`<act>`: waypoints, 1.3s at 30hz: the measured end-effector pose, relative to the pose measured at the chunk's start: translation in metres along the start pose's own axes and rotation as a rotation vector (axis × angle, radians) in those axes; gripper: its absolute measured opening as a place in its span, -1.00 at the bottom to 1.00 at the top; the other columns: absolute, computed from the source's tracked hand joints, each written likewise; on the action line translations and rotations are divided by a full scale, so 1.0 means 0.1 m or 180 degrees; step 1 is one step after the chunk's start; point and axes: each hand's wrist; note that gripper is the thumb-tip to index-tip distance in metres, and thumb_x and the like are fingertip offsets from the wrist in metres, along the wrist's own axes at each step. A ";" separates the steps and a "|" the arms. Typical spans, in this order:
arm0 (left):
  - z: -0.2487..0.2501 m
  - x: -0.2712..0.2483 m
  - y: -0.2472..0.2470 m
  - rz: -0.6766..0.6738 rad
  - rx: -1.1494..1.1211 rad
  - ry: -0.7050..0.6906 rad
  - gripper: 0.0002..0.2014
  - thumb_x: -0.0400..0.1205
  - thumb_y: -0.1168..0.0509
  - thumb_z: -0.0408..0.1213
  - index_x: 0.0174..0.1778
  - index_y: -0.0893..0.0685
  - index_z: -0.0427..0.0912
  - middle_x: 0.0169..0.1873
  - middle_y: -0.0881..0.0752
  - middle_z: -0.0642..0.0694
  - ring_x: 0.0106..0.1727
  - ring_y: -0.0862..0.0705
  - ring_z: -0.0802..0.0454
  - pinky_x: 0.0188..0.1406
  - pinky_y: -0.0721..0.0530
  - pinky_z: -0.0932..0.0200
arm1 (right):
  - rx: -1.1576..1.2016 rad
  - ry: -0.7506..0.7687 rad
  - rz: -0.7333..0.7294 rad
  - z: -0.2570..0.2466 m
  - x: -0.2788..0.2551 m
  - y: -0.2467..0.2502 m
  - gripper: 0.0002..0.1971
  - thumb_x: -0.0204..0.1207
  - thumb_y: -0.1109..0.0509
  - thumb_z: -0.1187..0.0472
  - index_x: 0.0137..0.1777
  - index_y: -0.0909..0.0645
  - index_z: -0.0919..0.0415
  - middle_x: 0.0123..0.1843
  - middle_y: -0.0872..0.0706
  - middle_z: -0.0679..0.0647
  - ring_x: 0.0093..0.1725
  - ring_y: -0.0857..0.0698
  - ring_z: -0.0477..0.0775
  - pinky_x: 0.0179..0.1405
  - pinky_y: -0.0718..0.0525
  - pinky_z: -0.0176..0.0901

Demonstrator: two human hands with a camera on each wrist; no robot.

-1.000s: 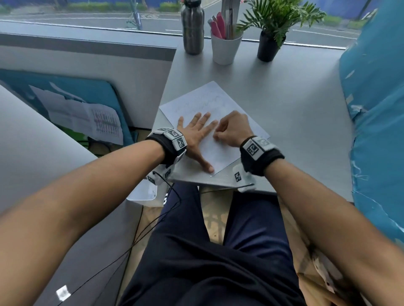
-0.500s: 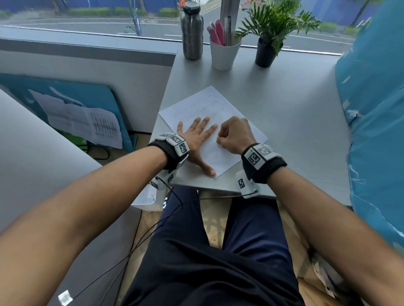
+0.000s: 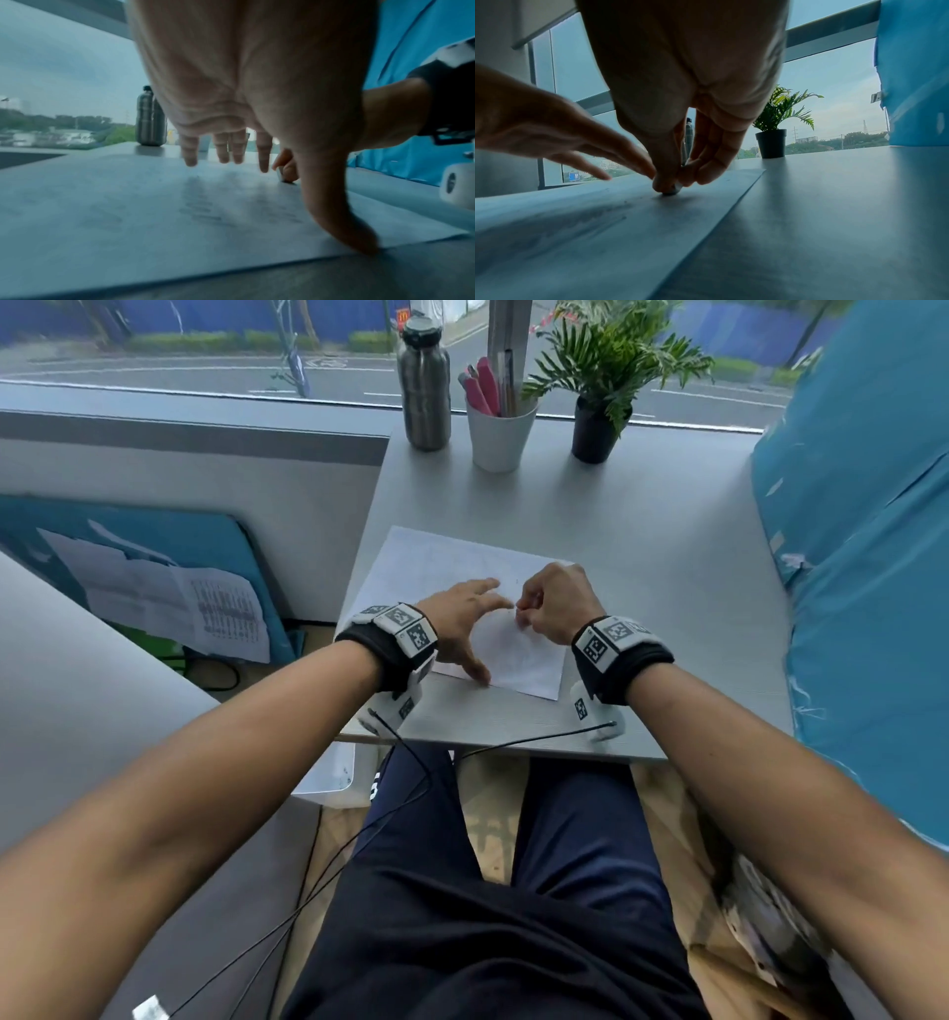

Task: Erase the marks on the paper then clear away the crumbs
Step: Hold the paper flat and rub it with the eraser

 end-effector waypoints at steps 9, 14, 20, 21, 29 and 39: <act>-0.07 0.16 -0.03 -0.0623 0.0068 0.0127 0.27 0.23 -0.59 0.29 0.71 0.13 0.26 0.69 0.39 -0.02 0.70 0.36 -0.08 0.62 0.28 -0.37 | 0.0160 0.0139 -0.0346 -0.16 -0.26 -0.12 -0.97 0.29 -0.59 0.28 -0.28 -0.82 0.23 -0.32 -0.79 0.08 -0.32 -0.68 -0.05 -0.28 -0.63 -0.38; -0.05 0.16 0.00 -0.0678 0.0136 0.0137 0.26 0.27 -0.57 0.27 0.71 0.16 0.23 0.68 0.40 -0.03 0.70 0.36 -0.10 0.60 0.25 -0.41 | 0.0220 -0.0041 -0.0222 -0.10 -0.04 0.06 -0.92 0.29 -0.60 0.24 -0.23 -0.85 0.23 -0.30 -0.82 0.09 -0.36 -0.64 -0.11 -0.27 -0.54 -0.49; -0.08 0.18 -0.01 -0.0684 0.0145 0.0162 0.28 0.23 -0.57 0.31 0.70 0.17 0.27 0.68 0.42 0.00 0.70 0.36 -0.08 0.57 0.23 -0.44 | 0.0190 -0.0034 -0.0458 -0.21 -0.25 -0.07 -0.95 0.29 -0.58 0.26 -0.33 -0.80 0.23 -0.43 -0.73 -0.01 -0.38 -0.66 -0.10 -0.41 -0.50 -0.53; -0.08 0.18 -0.02 -0.0681 0.0138 0.0151 0.28 0.23 -0.57 0.31 0.70 0.18 0.28 0.67 0.42 0.00 0.70 0.36 -0.08 0.57 0.23 -0.44 | 0.0186 -0.0024 -0.0590 -0.21 -0.26 -0.05 -0.94 0.29 -0.60 0.25 -0.33 -0.81 0.22 -0.46 -0.69 -0.06 -0.42 -0.63 -0.15 -0.46 -0.44 -0.62; -0.05 0.20 0.00 -0.0724 0.0186 0.0219 0.30 0.24 -0.56 0.32 0.68 0.25 0.28 0.67 0.43 0.00 0.70 0.37 -0.09 0.57 0.22 -0.46 | 0.0361 -0.0339 -0.0320 -0.13 -0.16 -0.02 -0.92 0.27 -0.61 0.23 -0.29 -0.83 0.24 -0.46 -0.70 -0.04 -0.46 -0.57 -0.21 -0.51 -0.46 -0.59; 0.03 0.19 0.04 -0.0814 0.0336 0.0311 0.30 0.24 -0.58 0.29 0.69 0.22 0.26 0.67 0.43 -0.03 0.70 0.35 -0.13 0.56 0.11 -0.57 | 0.0341 -0.0466 -0.0312 -0.17 -0.15 -0.02 -0.98 0.26 -0.56 0.30 -0.33 -0.81 0.23 -0.41 -0.76 0.03 -0.35 -0.70 -0.08 -0.40 -0.64 -0.45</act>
Point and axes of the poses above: each hand's wrist, its own x-axis towards the middle knuckle, its own y-axis out of the back of the hand, z = x × y
